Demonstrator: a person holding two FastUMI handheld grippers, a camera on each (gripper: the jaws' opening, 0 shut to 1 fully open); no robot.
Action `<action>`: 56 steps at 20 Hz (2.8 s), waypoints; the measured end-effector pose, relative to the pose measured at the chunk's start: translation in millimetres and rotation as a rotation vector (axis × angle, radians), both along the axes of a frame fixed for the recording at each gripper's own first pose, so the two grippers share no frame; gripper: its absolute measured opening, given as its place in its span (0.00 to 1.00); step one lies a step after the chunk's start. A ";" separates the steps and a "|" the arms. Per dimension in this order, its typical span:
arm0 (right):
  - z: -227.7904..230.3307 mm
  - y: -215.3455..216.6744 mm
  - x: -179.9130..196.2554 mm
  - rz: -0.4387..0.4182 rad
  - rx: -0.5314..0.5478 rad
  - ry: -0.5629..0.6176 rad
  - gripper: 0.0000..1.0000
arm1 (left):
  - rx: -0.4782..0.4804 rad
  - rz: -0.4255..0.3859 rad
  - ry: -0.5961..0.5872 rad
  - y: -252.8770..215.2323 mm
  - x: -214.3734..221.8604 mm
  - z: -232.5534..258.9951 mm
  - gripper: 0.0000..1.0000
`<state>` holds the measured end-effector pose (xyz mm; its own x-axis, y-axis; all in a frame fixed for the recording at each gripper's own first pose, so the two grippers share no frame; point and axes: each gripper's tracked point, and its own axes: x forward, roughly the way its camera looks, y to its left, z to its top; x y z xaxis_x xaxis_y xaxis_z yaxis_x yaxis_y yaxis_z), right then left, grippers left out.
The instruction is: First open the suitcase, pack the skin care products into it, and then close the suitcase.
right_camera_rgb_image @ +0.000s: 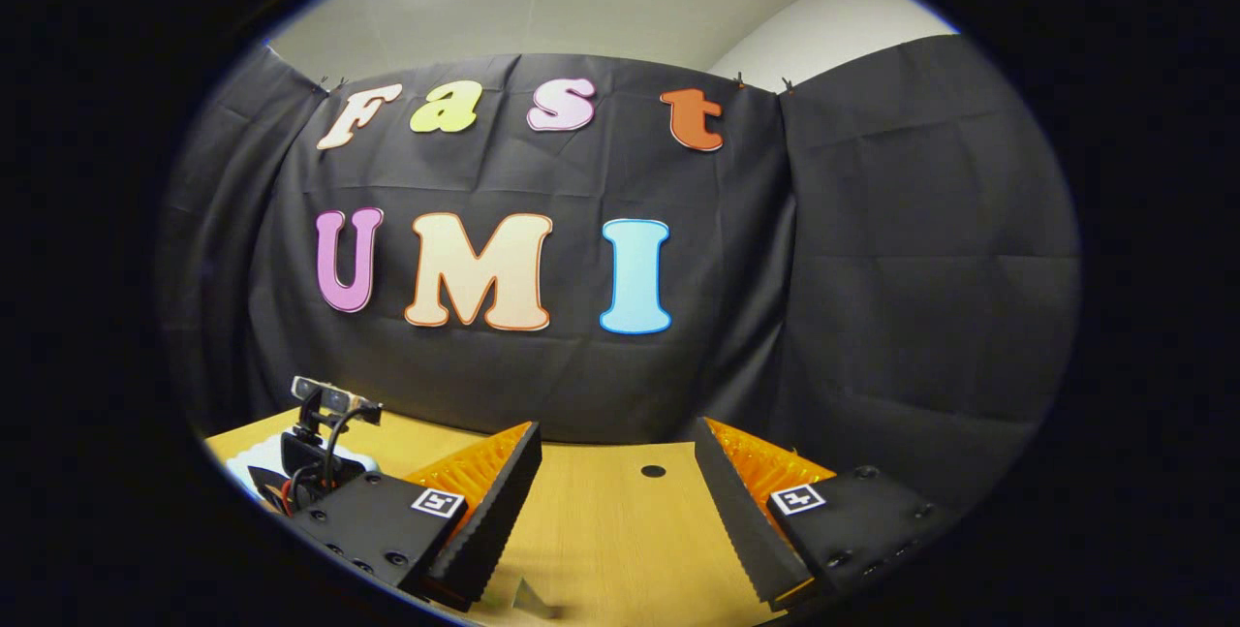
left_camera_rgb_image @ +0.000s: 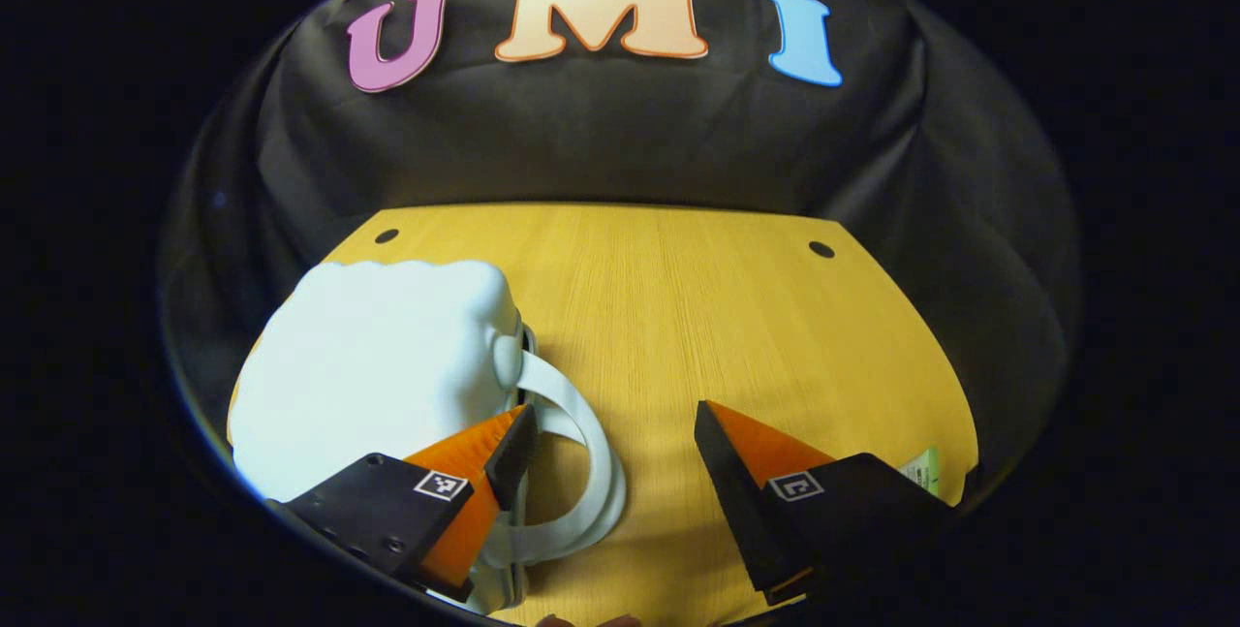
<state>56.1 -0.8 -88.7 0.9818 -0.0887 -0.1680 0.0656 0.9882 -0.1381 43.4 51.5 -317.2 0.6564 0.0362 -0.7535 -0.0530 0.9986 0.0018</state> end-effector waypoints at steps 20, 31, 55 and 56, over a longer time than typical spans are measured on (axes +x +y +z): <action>-5.0 -13.9 -12.4 -0.040 -0.010 -0.016 0.99 | 0.023 -0.033 0.201 8.2 -8.1 -40.2 0.10; -9.5 6.4 -7.4 0.043 0.057 -0.031 1.00 | 0.082 -0.118 0.125 22.3 -11.8 42.2 0.00; -27.2 84.4 -4.5 0.157 0.137 -0.018 0.99 | 0.190 0.043 -0.170 206.6 -7.4 204.1 0.00; -29.0 86.8 -5.0 0.153 0.136 -0.017 0.98 | 0.206 0.050 -0.177 218.3 -6.9 206.0 0.00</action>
